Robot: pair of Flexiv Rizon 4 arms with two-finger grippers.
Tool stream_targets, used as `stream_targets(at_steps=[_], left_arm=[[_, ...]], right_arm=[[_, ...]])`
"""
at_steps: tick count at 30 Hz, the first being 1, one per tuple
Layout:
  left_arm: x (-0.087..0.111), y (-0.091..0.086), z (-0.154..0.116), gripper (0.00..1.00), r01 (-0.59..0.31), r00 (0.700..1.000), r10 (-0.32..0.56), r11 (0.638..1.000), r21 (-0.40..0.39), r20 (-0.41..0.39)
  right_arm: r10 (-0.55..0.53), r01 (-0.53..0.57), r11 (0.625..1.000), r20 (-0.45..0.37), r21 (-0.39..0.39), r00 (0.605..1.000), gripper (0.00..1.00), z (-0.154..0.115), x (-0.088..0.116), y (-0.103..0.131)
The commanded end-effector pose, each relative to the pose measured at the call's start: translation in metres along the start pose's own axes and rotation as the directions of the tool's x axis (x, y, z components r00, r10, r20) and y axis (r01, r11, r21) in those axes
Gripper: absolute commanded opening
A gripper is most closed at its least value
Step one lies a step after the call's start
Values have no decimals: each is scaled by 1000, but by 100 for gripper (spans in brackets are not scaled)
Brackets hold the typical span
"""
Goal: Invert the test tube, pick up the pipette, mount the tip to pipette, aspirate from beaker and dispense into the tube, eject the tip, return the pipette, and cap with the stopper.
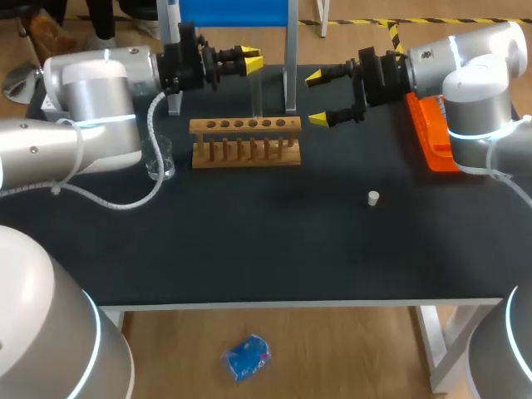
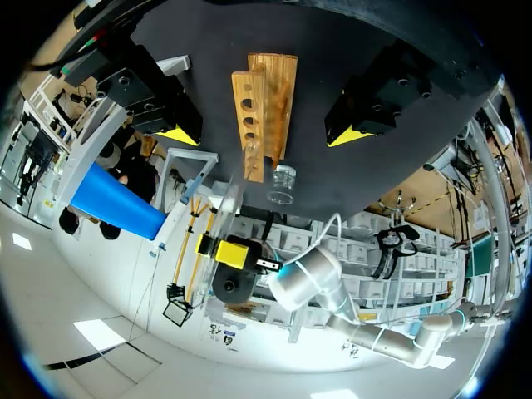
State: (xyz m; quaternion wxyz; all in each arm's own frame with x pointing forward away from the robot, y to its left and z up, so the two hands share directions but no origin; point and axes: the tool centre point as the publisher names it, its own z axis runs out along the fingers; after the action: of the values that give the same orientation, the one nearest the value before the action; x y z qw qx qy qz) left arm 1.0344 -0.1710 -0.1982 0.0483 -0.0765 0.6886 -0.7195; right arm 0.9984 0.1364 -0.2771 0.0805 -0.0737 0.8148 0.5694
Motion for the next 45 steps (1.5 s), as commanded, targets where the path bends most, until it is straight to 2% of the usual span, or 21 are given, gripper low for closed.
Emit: stream_targets(at_steps=[1, 4, 6, 8, 45], left_arm=[[-4, 5, -1, 0, -3, 1000, 3, 1000, 10, -8], [-5, 7, -2, 0, -16, 1000, 16, 1000, 9, -9], [-7, 9, -4, 0, -20, 1000, 20, 1000, -18, -9], [-7, 11, -4, 0, -28, 1000, 28, 1000, 2, -6], [-12, 34, -6, 0, -18, 1000, 18, 1000, 10, 10]], right_arm=[[-1, 1, 1000, 0, 1, 1000, 100, 0, 0, 0], [-1, 1, 1000, 0, 1, 1000, 100, 0, 0, 0], [-1, 1, 1000, 0, 1, 1000, 100, 0, 0, 0], [-1, 1, 1000, 0, 1, 1000, 100, 0, 0, 0], [-1, 1, 1000, 0, 1, 1000, 100, 0, 0, 0]])
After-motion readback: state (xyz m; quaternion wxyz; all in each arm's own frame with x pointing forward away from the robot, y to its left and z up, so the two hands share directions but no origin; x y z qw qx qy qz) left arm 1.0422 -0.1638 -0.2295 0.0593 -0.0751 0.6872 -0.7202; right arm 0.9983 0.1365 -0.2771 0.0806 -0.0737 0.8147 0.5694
